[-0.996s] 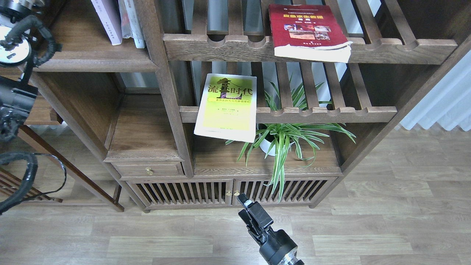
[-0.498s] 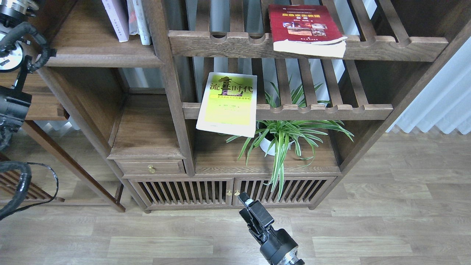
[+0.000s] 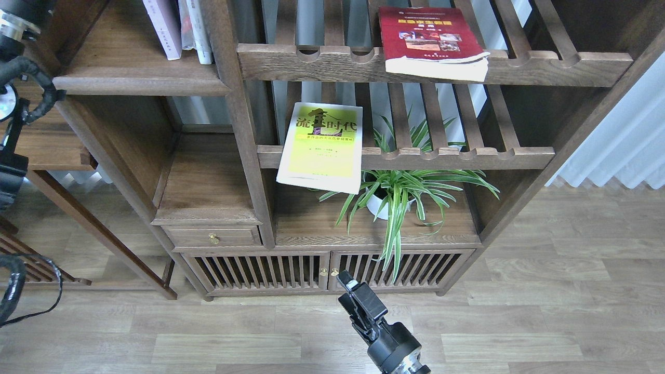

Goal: Organize books on shelf
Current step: 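Withdraw the left gripper down and away from the upper shelf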

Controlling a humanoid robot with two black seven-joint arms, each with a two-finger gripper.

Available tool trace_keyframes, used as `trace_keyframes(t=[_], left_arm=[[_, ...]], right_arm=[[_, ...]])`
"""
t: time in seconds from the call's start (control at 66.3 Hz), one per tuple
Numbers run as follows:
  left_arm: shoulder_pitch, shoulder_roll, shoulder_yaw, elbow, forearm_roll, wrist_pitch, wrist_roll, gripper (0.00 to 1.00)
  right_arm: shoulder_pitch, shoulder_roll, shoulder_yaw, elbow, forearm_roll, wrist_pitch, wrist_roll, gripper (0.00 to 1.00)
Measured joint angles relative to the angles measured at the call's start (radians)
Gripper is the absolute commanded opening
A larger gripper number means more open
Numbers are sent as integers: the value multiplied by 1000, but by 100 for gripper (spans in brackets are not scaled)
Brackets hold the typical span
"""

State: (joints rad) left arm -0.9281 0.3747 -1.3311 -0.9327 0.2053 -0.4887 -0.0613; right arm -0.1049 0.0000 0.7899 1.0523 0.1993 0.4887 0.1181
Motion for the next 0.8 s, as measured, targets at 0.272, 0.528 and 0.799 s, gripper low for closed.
trace_keyframes(t=[0.272,0.528,0.799], left_arm=[[125,8,1,-112,0,0,0,80],[177,27,-11,-158,0,0,0,80],[261,41,-21,-231,-3,0,1,80]], right_arm=[[7,0,0,0,0,0,0,99],[9,0,3,9,35,0,2,99],[22,0,8,13,81,0,9,99]])
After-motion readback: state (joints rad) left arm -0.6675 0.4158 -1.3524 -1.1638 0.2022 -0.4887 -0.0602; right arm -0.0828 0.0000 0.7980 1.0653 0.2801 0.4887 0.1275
